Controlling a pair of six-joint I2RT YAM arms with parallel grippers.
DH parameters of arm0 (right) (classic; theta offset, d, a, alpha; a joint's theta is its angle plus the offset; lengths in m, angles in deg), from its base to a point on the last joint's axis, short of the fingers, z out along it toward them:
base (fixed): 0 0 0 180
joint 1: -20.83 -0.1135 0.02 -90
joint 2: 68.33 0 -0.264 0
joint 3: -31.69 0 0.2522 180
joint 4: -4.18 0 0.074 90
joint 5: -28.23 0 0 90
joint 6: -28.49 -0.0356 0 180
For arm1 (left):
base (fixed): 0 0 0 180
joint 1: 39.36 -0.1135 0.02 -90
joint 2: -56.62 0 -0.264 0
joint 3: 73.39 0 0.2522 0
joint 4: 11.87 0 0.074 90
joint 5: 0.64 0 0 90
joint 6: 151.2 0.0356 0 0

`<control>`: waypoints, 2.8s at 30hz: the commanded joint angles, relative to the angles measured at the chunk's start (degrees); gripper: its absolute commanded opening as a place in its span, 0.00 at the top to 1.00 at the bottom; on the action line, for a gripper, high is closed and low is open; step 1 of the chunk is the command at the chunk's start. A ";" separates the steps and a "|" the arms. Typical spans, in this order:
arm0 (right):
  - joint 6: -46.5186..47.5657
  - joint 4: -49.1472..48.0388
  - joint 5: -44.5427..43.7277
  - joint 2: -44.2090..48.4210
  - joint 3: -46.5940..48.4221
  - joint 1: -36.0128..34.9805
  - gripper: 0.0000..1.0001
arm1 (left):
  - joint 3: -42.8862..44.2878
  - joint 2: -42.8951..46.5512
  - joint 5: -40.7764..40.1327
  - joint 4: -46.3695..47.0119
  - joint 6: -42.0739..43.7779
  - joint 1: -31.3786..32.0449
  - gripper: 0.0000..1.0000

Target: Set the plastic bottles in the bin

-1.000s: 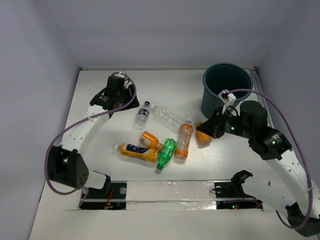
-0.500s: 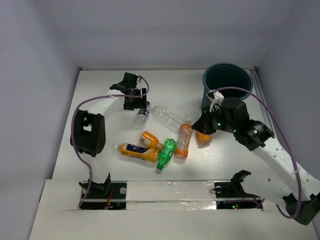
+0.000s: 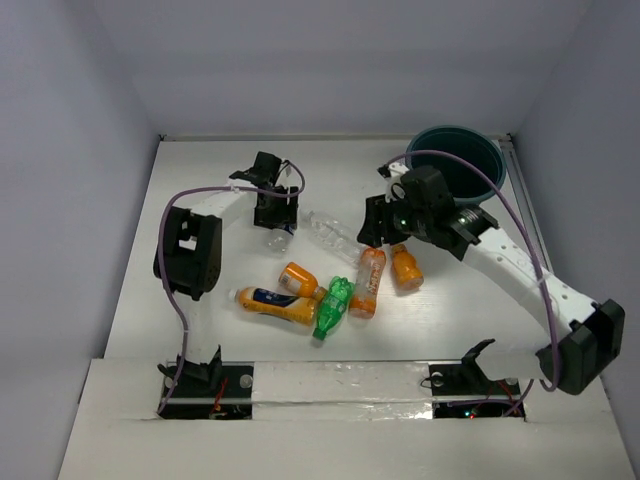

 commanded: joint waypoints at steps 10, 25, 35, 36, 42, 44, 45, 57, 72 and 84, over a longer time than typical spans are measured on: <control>16.67 0.98 2.24 -25.93 20.62 -0.53 0.19 | 2.05 2.55 -6.51 0.58 1.62 0.28 0.80; 20.90 6.61 1.37 -49.32 40.66 -0.53 0.10 | -10.33 34.36 -1.18 9.08 -15.16 -1.74 0.84; 21.16 11.26 1.46 -60.32 49.10 -0.53 0.16 | -16.15 51.51 0.77 5.33 -19.03 -1.74 0.83; 21.08 11.35 1.64 -60.77 49.37 -0.53 0.17 | -15.97 52.74 0.59 4.63 -18.95 -1.74 0.83; 19.93 8.29 0.85 -61.48 50.25 -0.53 0.42 | -14.92 55.56 0.85 1.98 -18.16 -1.74 0.83; 19.58 4.86 -0.90 -59.90 49.90 -0.53 0.52 | -15.09 55.82 1.38 1.72 -18.07 -1.74 0.83; 19.41 3.11 -1.35 -58.93 49.64 -0.53 0.52 | -15.09 55.83 1.56 1.63 -18.07 -1.74 0.83; 12.91 -7.01 -6.80 -33.92 57.89 2.01 0.54 | -14.21 55.47 8.06 6.90 -21.40 -1.74 0.83; 3.67 -18.79 -25.16 -11.29 33.83 27.42 0.53 | -7.72 50.30 5.43 16.57 -25.45 9.06 0.83; 2.71 -24.24 -29.39 -15.86 25.38 32.16 0.46 | 4.15 40.46 -0.28 17.80 -23.43 19.09 0.84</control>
